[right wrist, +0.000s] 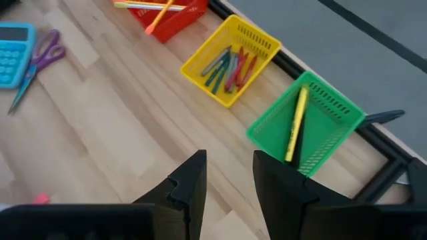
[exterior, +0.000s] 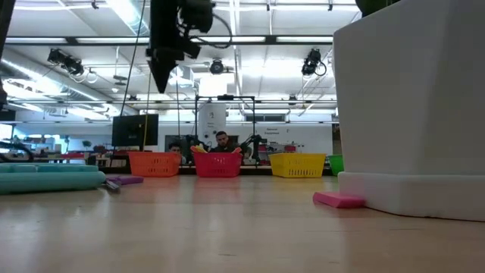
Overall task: Sort crayons/erasers/pens/pencils in bins
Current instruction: Put the yellow eraser into the orange bin, then put the green eraser into the orange bin
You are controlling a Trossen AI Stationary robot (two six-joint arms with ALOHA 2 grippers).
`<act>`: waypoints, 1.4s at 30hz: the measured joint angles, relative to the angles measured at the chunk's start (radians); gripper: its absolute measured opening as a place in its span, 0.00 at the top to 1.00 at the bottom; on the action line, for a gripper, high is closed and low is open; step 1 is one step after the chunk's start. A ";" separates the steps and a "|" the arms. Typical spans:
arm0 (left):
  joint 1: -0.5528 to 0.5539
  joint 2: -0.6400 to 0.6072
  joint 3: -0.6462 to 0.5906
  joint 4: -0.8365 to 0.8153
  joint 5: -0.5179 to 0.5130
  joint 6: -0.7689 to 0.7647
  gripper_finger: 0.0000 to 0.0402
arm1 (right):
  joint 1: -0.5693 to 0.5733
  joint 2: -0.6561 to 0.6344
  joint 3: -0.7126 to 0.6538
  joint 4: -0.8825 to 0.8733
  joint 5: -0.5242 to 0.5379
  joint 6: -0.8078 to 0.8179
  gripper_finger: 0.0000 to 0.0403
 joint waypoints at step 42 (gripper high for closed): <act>-0.150 0.092 -0.010 0.206 0.621 0.047 0.96 | 0.059 0.000 0.000 -0.097 -0.124 0.291 0.68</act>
